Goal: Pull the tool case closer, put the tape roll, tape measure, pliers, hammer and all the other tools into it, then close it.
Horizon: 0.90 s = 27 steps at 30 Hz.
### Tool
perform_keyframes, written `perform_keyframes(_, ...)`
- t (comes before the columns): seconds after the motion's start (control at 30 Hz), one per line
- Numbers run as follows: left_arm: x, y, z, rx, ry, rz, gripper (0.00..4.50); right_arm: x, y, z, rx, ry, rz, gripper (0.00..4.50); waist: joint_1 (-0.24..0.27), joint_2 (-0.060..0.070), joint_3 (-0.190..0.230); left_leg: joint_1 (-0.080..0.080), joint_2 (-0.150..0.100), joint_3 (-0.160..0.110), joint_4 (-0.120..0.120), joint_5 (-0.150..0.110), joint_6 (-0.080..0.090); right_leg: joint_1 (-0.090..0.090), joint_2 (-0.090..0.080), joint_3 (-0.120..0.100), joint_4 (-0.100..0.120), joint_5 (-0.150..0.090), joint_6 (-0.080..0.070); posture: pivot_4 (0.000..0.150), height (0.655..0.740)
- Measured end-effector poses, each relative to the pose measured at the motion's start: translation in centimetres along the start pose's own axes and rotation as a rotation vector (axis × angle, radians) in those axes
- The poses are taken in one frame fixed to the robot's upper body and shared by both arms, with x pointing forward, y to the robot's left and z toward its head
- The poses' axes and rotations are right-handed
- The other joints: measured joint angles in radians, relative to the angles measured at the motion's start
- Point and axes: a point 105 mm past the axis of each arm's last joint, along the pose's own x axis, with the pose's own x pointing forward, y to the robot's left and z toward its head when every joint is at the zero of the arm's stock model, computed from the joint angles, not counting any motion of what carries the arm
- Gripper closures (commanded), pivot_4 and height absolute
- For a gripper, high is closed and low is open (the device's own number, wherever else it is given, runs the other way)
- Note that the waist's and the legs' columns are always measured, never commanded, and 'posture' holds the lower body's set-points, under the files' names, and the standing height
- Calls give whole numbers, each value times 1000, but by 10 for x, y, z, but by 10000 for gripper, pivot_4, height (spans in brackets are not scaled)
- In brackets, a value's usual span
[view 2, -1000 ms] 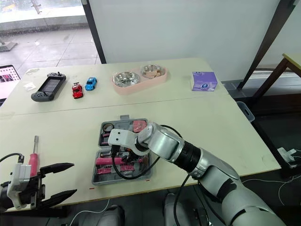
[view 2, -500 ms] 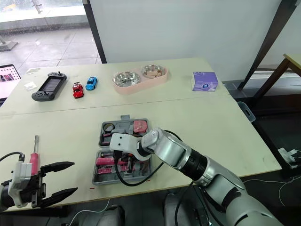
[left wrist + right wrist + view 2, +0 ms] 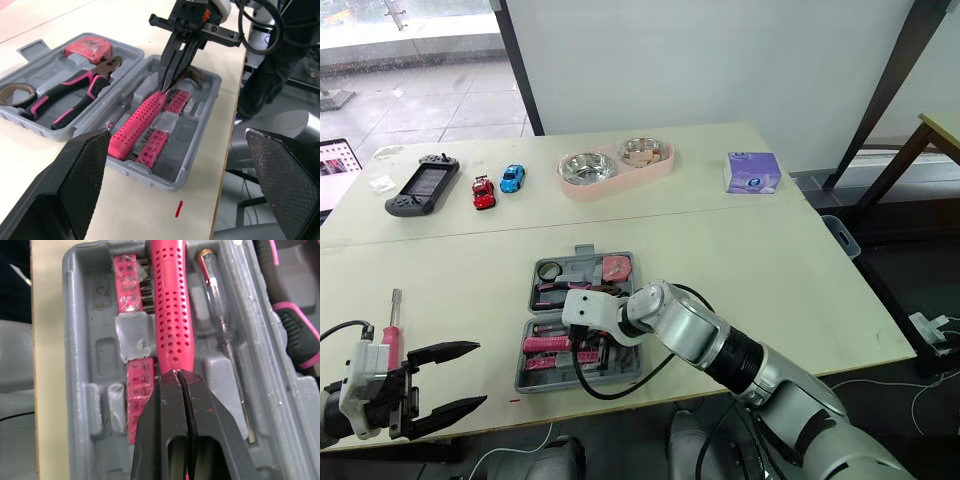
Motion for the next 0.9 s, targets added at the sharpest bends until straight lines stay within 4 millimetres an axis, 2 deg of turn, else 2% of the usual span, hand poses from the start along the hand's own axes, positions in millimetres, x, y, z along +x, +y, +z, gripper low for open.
perform_keyframes(0.57, 0, -3, 0, -5, 5, 12, 0, 1, 1, -3, -91, 129, 25, 44557, 6, 0, -4, 1, 0, 0, 0, 0, 0, 1, 0, 0, -1, 0, 0, 1500, 7387)
perform_keyframes(0.9, 2, -4, 1, 1, 1, 16, 0, 9, 6, -7, -136, 222, 41, 44557, 7, 4, -29, 2, 0, 0, 0, 0, -1, 3, -1, 0, -3, 0, 0, 1500, 7387)
